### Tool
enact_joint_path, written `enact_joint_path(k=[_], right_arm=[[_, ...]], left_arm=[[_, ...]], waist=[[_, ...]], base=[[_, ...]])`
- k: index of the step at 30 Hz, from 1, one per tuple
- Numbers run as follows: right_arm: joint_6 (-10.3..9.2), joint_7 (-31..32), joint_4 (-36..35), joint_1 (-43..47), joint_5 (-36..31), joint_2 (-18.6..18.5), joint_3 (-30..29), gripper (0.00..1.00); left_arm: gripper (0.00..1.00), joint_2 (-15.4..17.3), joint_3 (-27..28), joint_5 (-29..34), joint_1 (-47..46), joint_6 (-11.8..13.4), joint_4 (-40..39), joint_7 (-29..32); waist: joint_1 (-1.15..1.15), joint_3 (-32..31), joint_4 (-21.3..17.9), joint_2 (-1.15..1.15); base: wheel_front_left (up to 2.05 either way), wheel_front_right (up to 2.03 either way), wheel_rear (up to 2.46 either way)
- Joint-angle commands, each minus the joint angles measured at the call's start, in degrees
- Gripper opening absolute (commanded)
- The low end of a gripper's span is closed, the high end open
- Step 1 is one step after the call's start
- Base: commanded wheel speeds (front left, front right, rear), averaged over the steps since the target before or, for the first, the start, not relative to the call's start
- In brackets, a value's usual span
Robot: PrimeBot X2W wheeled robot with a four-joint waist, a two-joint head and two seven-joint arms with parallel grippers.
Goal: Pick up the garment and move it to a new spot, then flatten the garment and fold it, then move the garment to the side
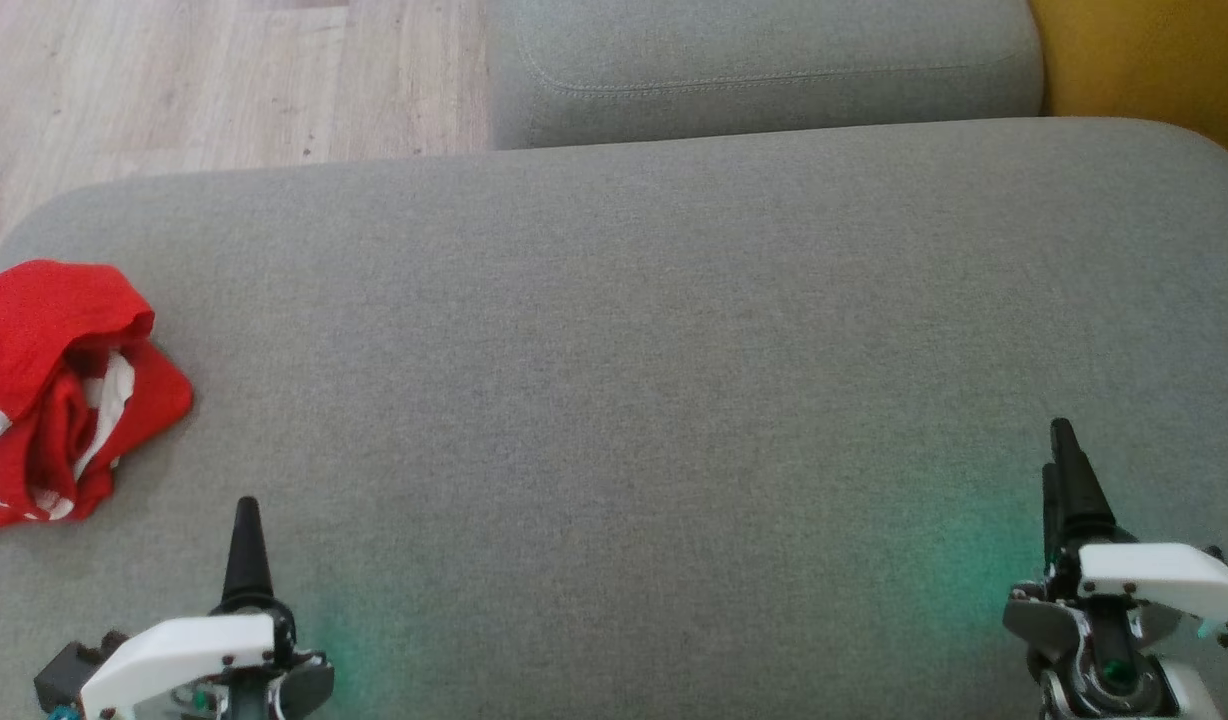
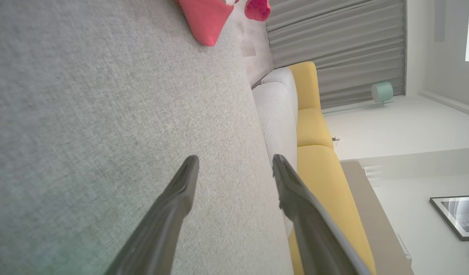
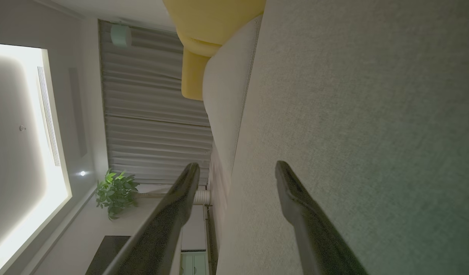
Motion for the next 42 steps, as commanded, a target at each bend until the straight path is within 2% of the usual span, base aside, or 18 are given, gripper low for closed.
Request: enact_joint_path(k=[1, 13, 22, 29, 42], right_arm=[[-0.01, -0.7, -1.2, -4.1, -2.2, -1.3, 0.8, 1.0], [-0.01, -2.6, -0.1, -5.7, -12.0, -1.2, 1.7, 1.0], [-0.02, -4.1, 1.5, -5.5, -20.1, -0.8, 2.8, 1.0], [-0.02, -5.3, 1.9, -5.1, -25.8, -0.3, 3.0, 1.0], [-0.02, -7.5, 2.4, -6.2, -36.5, 0.0, 4.8, 1.0]], left_arm=[[1.0, 1.3, -0.5, 2.1, -3.4, -0.1, -1.4, -0.7], [1.0, 2.2, -1.6, 11.9, -4.6, 0.2, -1.7, -2.6], [1.0, 1.1, -1.3, 18.6, -3.5, 1.4, -1.8, -4.1], [1.0, 0.6, -0.9, 24.1, -2.8, 1.0, -2.1, -5.3], [1.0, 1.8, -5.0, 35.8, -3.9, 0.9, -0.2, -7.5]], waist=[[0.0, 0.1, 0.0, 0.0], [0.0, 0.3, 0.0, 0.0], [0.0, 0.4, -0.1, 0.0], [0.0, 0.5, -0.1, 0.0], [0.0, 0.8, -0.2, 0.0]], base=[[0.0, 0.0, 0.0], [0.0, 0.0, 0.0], [0.0, 0.0, 0.0], [0.0, 0.0, 0.0], [0.0, 0.0, 0.0]])
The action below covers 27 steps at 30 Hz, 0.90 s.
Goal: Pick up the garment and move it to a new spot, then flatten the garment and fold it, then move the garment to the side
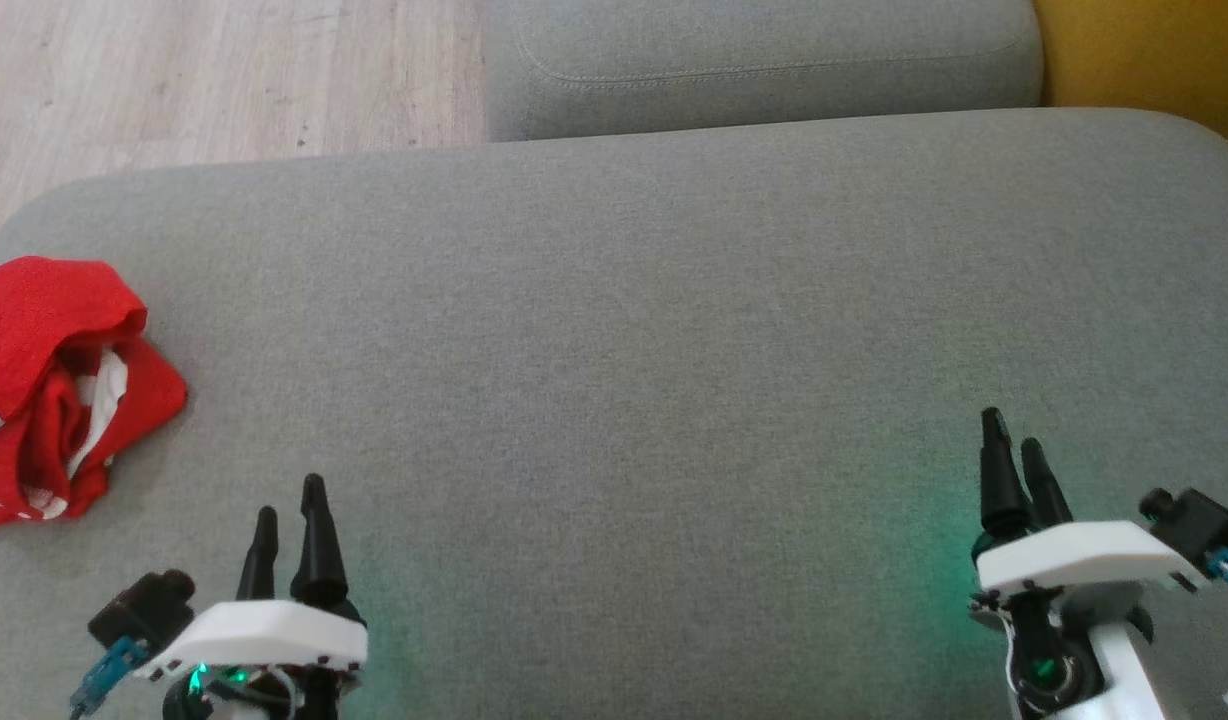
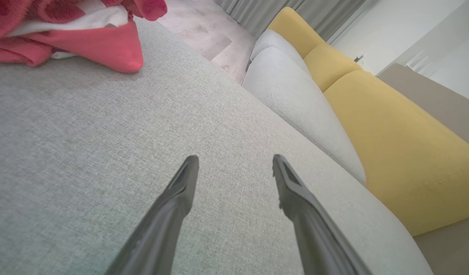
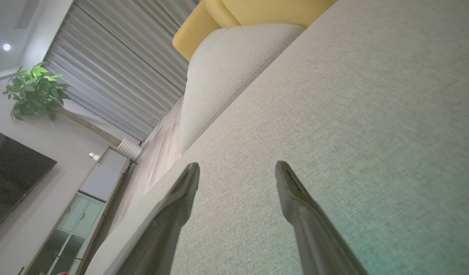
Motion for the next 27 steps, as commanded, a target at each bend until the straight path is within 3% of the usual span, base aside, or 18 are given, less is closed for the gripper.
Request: enact_joint_path(k=[1, 27], right_arm=[[-0.02, -0.8, -1.4, -3.9, -2.3, -0.2, 1.3, 1.0], [-0.03, -5.2, 1.4, -7.5, -23.6, -0.2, 3.8, 1.0]], left_arm=[[1.0, 1.1, 0.3, 2.0, -3.0, 0.1, -1.2, -0.7], [1.0, 2.8, -4.1, 20.8, -6.4, 4.1, 0.0, -5.1]], waist=[[0.0, 0.1, 0.1, 0.0], [0.0, 1.4, -0.1, 0.0]], base=[[0.0, 0.0, 0.0], [0.0, 0.0, 0.0]])
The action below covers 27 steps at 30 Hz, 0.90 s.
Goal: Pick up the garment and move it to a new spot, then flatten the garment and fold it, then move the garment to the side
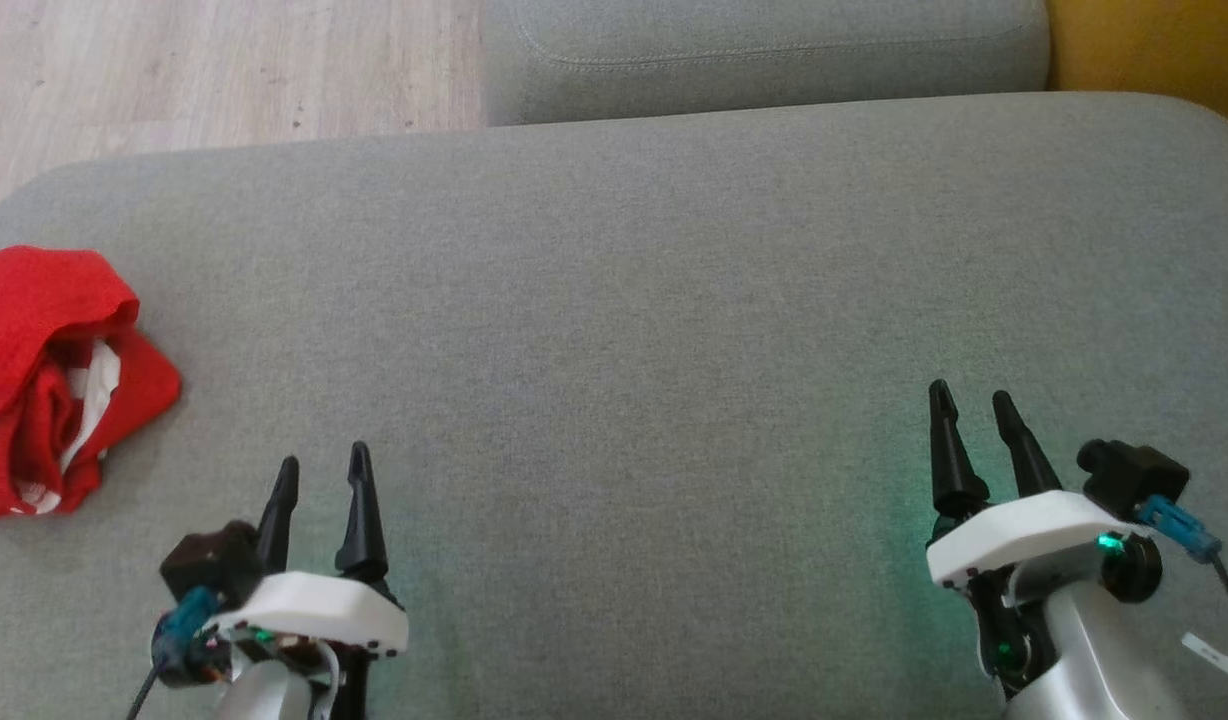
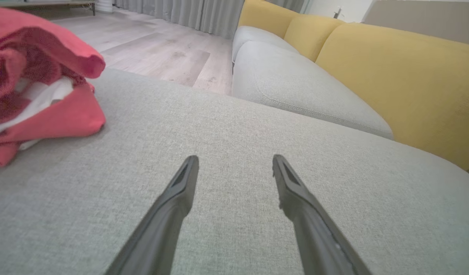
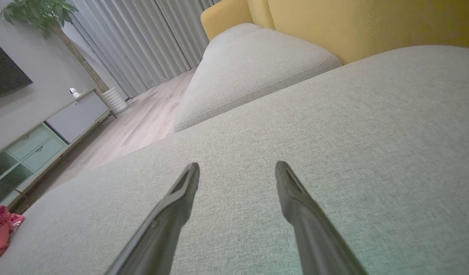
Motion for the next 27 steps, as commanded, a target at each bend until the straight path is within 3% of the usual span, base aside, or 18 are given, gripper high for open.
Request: enact_joint_path(k=[1, 15, 27], right_arm=[[-0.03, -1.0, -1.8, -3.5, -2.2, -0.2, 1.0, 1.0], [-0.04, -3.4, 2.7, -3.0, -14.3, -0.3, 0.3, 1.0], [-0.04, -5.4, 0.1, -1.0, -20.7, -0.3, -0.8, 1.0]], left_arm=[[1.0, 1.4, 0.9, 2.2, -3.3, 0.5, -1.6, -0.9], [1.0, 0.5, 0.2, 10.3, -1.7, 3.5, 1.0, -3.3], [1.0, -0.7, 3.7, 17.8, 1.1, 5.8, -0.5, -5.3]], waist=[[0.0, 0.1, 0.0, 0.0], [0.0, -0.8, 0.0, 0.0], [-0.01, -2.1, -0.4, 0.0]], base=[[0.0, 0.0, 0.0], [0.0, 0.0, 0.0], [0.0, 0.0, 0.0]])
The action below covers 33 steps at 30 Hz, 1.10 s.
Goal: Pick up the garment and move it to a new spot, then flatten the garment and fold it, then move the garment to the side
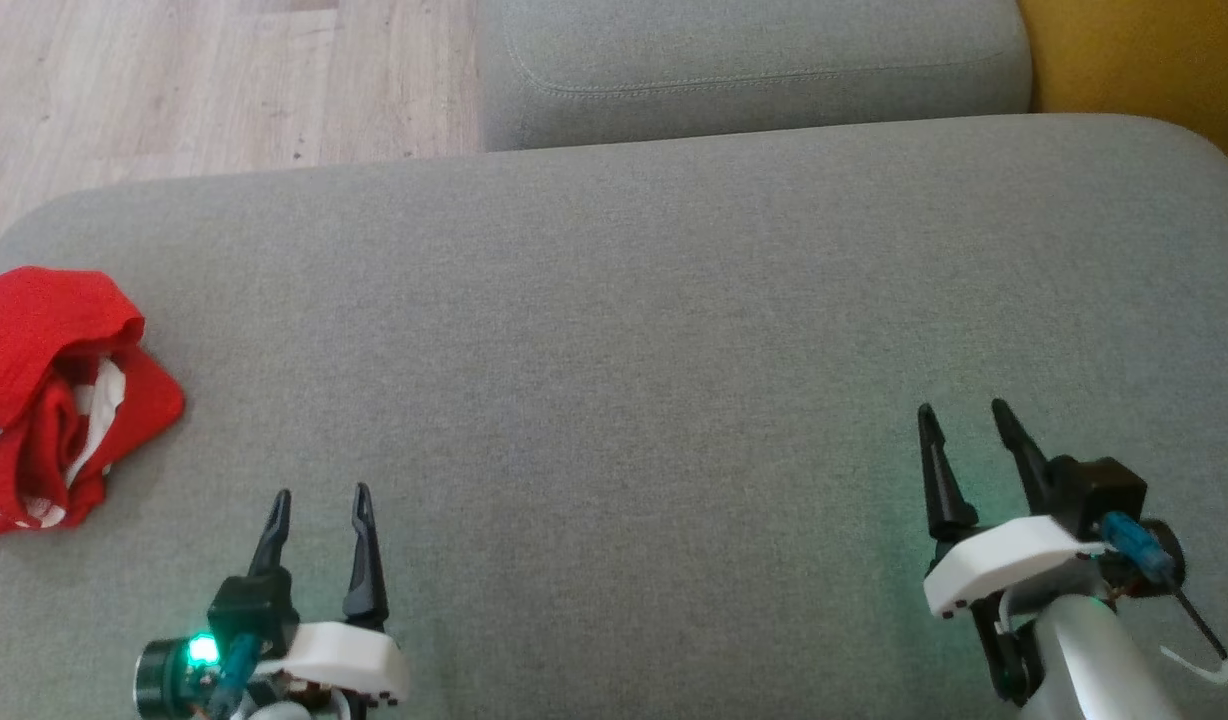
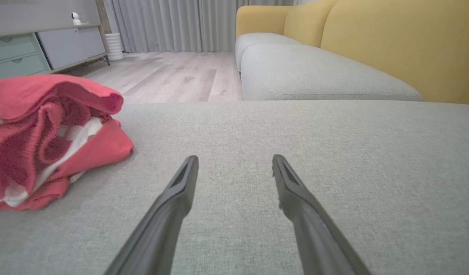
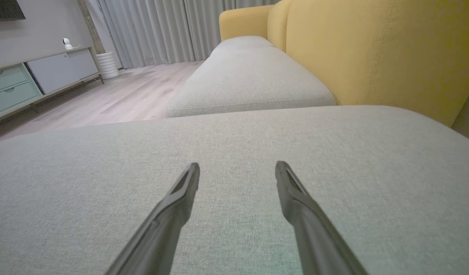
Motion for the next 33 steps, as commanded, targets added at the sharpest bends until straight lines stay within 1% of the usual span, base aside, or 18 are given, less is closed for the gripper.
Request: enact_joint_path(k=[1, 5, 8, 13, 16, 20, 24, 28, 33], right_arm=[[-0.04, -1.1, -2.6, -1.4, -1.9, -0.3, 0.9, 1.0], [-0.04, -1.6, -3.0, -1.0, -3.8, -0.3, 0.6, 1.0], [-0.04, -2.1, -2.4, -1.2, -5.0, -0.3, 0.8, 1.0], [-0.04, -2.1, -2.2, -1.4, -4.5, -0.3, 1.4, 1.0], [-0.04, -2.1, -2.1, -1.4, -4.5, -0.3, 2.1, 1.0], [-0.04, -2.1, -1.8, -1.9, -4.2, -0.3, 4.1, 1.0], [-0.04, -2.1, -1.4, -2.6, -3.3, -0.3, 7.7, 1.0], [-0.04, -2.1, -1.4, -3.9, -1.4, -0.3, 11.5, 1.0], [-0.04, -2.1, -1.1, -5.9, -0.3, -0.3, 15.3, 1.0]], left_arm=[[1.0, 0.2, 2.2, 2.1, -2.0, 0.4, -2.3, -1.2], [1.0, 0.2, 3.1, 4.2, -1.8, 0.6, -2.2, -1.7], [1.0, 0.0, 3.4, 6.3, -2.1, 0.3, -1.7, -2.2], [1.0, -0.3, 3.6, 6.8, -2.4, -0.5, -1.9, -2.2], [1.0, -0.5, 4.4, 6.4, -2.7, -0.4, -1.5, -2.2], [1.0, -0.7, 5.8, 5.8, -2.6, -0.3, -0.8, -2.2], [1.0, -0.8, 8.1, 5.1, -1.7, -0.2, -0.5, -2.2], [1.0, -1.0, 11.3, 4.0, -0.8, -0.1, -0.6, -2.2], [1.0, -1.1, 14.3, 3.6, -0.1, -0.2, -1.3, -2.2]], waist=[[0.0, 0.0, 0.1, 0.0], [0.0, -0.1, 0.2, 0.0], [0.0, 0.1, 0.4, 0.0], [0.0, 0.5, 1.2, 0.0], [0.0, 1.1, 2.8, 0.0], [0.0, 1.9, 6.7, 0.0], [0.0, 2.7, 11.8, 0.0], [0.0, 4.2, 17.6, 0.0], [0.0, 6.0, 22.8, 0.0]], base=[[0.0, 0.0, 0.0], [0.0, 0.0, 0.0], [0.0, 0.0, 0.0], [0.0, 0.0, 0.0], [0.0, 0.0, 0.0], [0.0, 0.0, 0.0], [0.0, 0.0, 0.0], [0.0, 0.0, 0.0], [0.0, 0.0, 0.0]])
